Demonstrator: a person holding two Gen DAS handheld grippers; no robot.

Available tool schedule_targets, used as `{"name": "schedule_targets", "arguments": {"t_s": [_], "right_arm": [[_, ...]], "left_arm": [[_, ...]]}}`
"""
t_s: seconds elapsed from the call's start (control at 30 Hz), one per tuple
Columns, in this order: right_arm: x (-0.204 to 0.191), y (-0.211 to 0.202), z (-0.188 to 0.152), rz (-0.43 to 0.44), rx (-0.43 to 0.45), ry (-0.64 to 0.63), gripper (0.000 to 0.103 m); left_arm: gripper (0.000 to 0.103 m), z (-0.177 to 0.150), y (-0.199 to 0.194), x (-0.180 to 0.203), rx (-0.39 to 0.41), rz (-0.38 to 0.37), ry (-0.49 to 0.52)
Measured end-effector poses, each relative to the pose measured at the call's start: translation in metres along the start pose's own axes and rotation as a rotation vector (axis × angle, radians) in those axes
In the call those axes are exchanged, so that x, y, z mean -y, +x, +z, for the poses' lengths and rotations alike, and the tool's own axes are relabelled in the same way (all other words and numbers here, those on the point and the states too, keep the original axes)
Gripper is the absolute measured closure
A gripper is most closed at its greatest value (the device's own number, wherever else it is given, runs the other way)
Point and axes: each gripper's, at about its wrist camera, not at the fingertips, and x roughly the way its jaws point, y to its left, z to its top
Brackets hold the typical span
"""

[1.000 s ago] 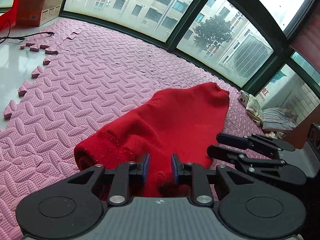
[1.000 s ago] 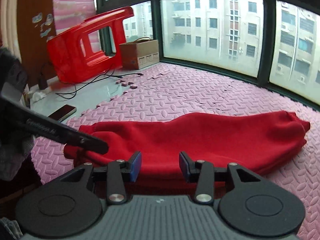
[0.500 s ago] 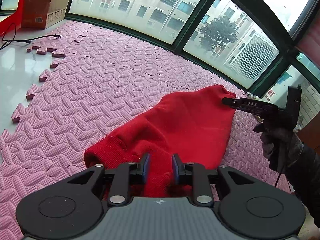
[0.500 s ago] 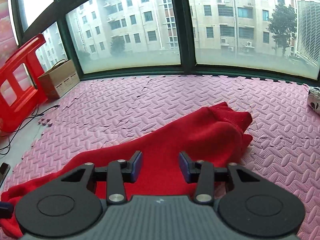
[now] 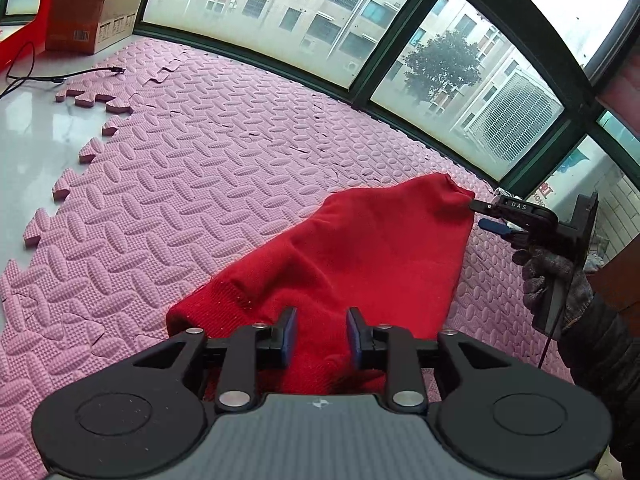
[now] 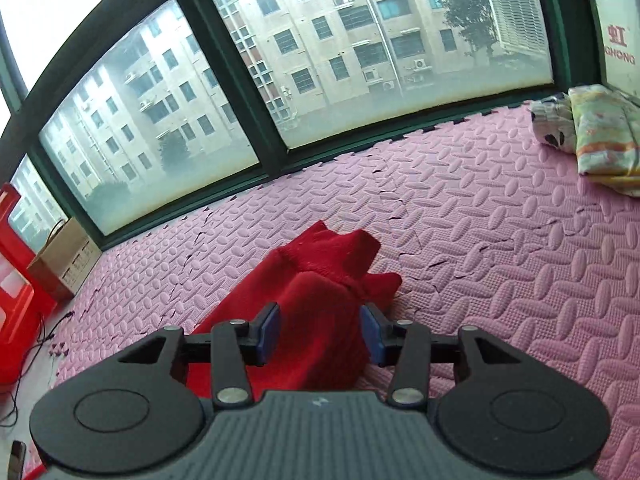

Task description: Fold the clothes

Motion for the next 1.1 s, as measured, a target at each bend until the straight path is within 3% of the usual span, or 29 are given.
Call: {"name": "schedule_targets", "arguments": {"t_s": [0.07,0.27,0.5,0.67,0.93,1.03,1.1], "right_arm": [[0.01,0.006,0.002,0.023,-0.005,0.045,0.052],[0.021,0.02,0.002,0.074,-0.02,0.068,0.031],[0.029,0.032,0.001,0.07,-0.027,0.078,0.029],[0.033,0.041,0.001,0.142,-0.032,0.11,0.031],[0.062,0.05,0.006,0.253,-0.023,0.271,0.032],[0.065,0.053,0.006,0.264,-0.017,0.291,0.034],[0.067,0.055,0.006,0.267,-0.018,0.313,0.041]], "left_arm": [[0.069,0.004,-0.001,0.004,0.006,-0.005,0.007],[0.068,0.014,0.0,0.02,0.011,-0.01,0.042],[0.067,0.024,0.011,0.038,-0.004,-0.021,0.079],[0.067,0.032,0.025,0.053,-0.021,-0.025,0.115],[0.064,0.046,0.049,0.077,-0.037,-0.028,0.165],[0.064,0.051,0.064,0.087,-0.046,-0.022,0.168],[0.064,0.055,0.075,0.094,-0.052,-0.016,0.166]]}}
